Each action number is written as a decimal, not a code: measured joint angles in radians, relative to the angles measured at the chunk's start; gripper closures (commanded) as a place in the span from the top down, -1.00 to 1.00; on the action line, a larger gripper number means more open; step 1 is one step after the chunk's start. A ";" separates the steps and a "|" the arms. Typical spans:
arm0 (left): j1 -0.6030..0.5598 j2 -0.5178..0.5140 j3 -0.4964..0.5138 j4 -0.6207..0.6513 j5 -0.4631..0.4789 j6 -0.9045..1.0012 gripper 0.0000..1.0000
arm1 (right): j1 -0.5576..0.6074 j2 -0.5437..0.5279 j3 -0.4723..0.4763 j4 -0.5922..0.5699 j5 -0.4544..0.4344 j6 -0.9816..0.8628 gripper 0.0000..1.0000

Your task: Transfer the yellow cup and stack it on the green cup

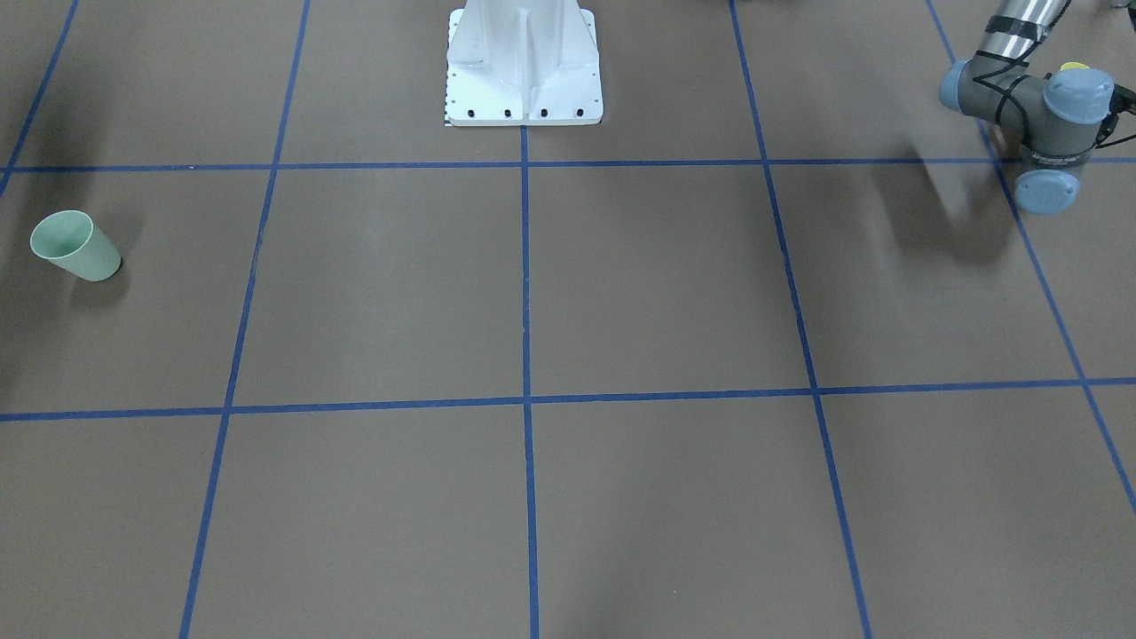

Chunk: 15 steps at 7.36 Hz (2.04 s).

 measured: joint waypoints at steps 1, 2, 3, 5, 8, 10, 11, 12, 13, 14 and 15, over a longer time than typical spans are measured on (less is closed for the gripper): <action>0.001 0.001 0.004 -0.008 -0.001 0.019 1.00 | 0.000 0.001 0.000 0.000 0.000 0.000 1.00; 0.004 0.001 0.006 -0.009 0.000 0.045 0.69 | 0.000 0.003 0.000 0.000 0.000 0.001 1.00; 0.009 0.001 0.006 -0.009 0.003 0.060 -0.26 | 0.000 0.004 0.000 0.000 0.000 0.001 1.00; 0.015 0.000 0.002 -0.005 0.011 0.097 -0.56 | 0.000 0.005 0.000 0.000 0.000 0.002 1.00; 0.013 0.007 -0.013 -0.004 0.044 0.178 -0.61 | 0.000 0.007 0.000 -0.002 0.002 0.008 1.00; 0.005 0.033 -0.058 -0.002 0.133 0.242 -0.61 | -0.001 0.009 -0.001 -0.003 0.002 0.011 1.00; -0.010 0.044 -0.075 -0.002 0.195 0.280 -0.61 | -0.001 0.009 -0.001 -0.003 0.002 0.011 1.00; -0.042 0.047 -0.082 -0.003 0.278 0.323 -0.61 | -0.001 0.009 -0.002 -0.003 0.003 0.012 1.00; -0.083 0.048 -0.084 -0.005 0.370 0.375 -0.61 | 0.000 0.009 -0.002 -0.004 0.006 0.012 1.00; -0.117 0.046 -0.084 -0.010 0.452 0.422 -0.61 | 0.000 0.009 -0.003 -0.003 0.009 0.013 1.00; -0.147 0.042 -0.084 -0.023 0.535 0.473 -0.61 | 0.000 0.009 -0.003 -0.003 0.010 0.013 1.00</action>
